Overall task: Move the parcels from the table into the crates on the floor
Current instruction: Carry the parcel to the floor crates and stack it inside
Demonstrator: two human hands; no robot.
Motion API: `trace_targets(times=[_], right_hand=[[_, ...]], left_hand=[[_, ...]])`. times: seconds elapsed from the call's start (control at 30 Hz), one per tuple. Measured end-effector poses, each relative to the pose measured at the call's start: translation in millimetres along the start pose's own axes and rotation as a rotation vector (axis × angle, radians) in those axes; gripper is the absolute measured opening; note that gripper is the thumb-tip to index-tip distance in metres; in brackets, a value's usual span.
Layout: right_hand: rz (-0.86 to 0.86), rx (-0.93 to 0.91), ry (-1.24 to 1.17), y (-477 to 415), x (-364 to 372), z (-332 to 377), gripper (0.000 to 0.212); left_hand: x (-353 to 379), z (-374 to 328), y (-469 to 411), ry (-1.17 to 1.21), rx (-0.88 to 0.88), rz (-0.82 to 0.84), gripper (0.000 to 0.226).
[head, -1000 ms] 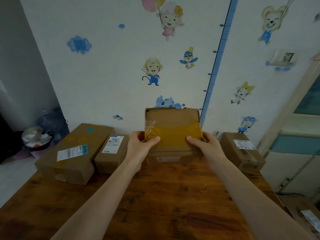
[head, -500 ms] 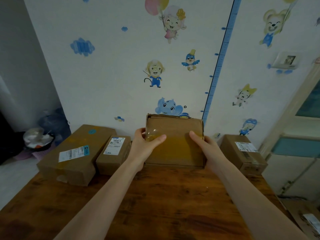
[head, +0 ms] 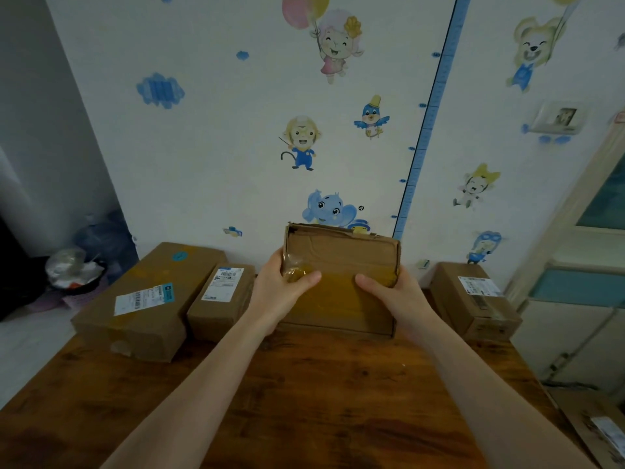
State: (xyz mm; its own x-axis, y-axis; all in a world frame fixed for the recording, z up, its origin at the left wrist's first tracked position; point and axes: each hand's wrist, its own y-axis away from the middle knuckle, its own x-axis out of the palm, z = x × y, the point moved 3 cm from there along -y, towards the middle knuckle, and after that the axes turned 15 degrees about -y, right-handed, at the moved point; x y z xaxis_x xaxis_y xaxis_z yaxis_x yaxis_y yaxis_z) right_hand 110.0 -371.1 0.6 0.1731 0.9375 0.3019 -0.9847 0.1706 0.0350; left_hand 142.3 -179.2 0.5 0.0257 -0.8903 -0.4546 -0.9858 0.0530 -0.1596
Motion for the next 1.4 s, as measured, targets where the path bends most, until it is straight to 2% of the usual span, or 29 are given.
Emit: trace_targets(times=[0.13, 0.2, 0.33, 0.43, 0.57, 0.7, 0.87, 0.93, 1.0, 1.07, 1.1, 1.13, 1.17, 1.2, 1.27, 1.3, 1.33, 1.4], right_hand=[[-0.03, -0.034, 0.012, -1, 1, -8, 0.043], [-0.016, -0.008, 0.02, -1, 1, -6, 0.045], [0.068, 0.065, -0.006, -2, -1, -2, 0.032], [0.05, 0.027, 0.034, -1, -1, -5, 0.045], [0.018, -0.036, 0.061, 0, -3, -7, 0.048], [0.045, -0.048, 0.056, 1, -4, -3, 0.05], [0.044, -0.091, 0.119, 1, -6, -7, 0.05], [0.049, -0.061, 0.121, 1, -7, -5, 0.052], [0.047, 0.005, 0.091, -1, -8, -2, 0.065], [0.014, 0.115, 0.01, -1, -9, 1, 0.1], [-0.002, 0.166, -0.048, -1, -8, 4, 0.096], [-0.021, 0.196, -0.113, -3, -8, 6, 0.074], [-0.036, 0.207, -0.176, -3, -6, 7, 0.051], [-0.057, 0.212, -0.207, -6, -9, 4, 0.04], [-0.092, 0.217, -0.184, -8, -12, 1, 0.051], [-0.085, 0.213, -0.176, -7, -11, 2, 0.055], [-0.067, 0.201, -0.161, -7, -11, 0, 0.054], [-0.044, 0.197, -0.141, -4, -12, 1, 0.047]], left_hand=[[0, 4, 3, -0.053, 0.016, -0.067, 0.04], [-1, 3, 3, -0.066, 0.014, -0.022, 0.04], [-1, 4, 3, 0.019, -0.018, 0.057, 0.046], [0, 6, 4, -0.014, 0.007, -0.004, 0.041], [-1, 6, 4, -0.133, 0.054, -0.092, 0.036], [-5, 4, 2, -0.078, 0.015, -0.07, 0.054], [-5, 1, 0, -0.141, 0.013, -0.14, 0.055], [-6, 3, 0, -0.095, -0.024, -0.104, 0.068], [-6, 3, 0, -0.035, -0.057, -0.043, 0.081], [-4, -2, 1, -0.049, 0.02, 0.002, 0.061], [-4, -5, 2, -0.078, 0.054, 0.016, 0.049], [-3, -7, 3, -0.093, 0.077, 0.031, 0.047], [-4, -8, 3, -0.09, 0.088, 0.056, 0.055], [-4, -11, 3, -0.058, 0.08, 0.091, 0.067], [-6, -16, 3, 0.086, -0.013, 0.135, 0.091], [-7, -18, 3, 0.16, -0.082, 0.138, 0.097], [-7, -20, 2, 0.207, -0.134, 0.144, 0.096], [-4, -20, 2, 0.23, -0.181, 0.173, 0.08]])
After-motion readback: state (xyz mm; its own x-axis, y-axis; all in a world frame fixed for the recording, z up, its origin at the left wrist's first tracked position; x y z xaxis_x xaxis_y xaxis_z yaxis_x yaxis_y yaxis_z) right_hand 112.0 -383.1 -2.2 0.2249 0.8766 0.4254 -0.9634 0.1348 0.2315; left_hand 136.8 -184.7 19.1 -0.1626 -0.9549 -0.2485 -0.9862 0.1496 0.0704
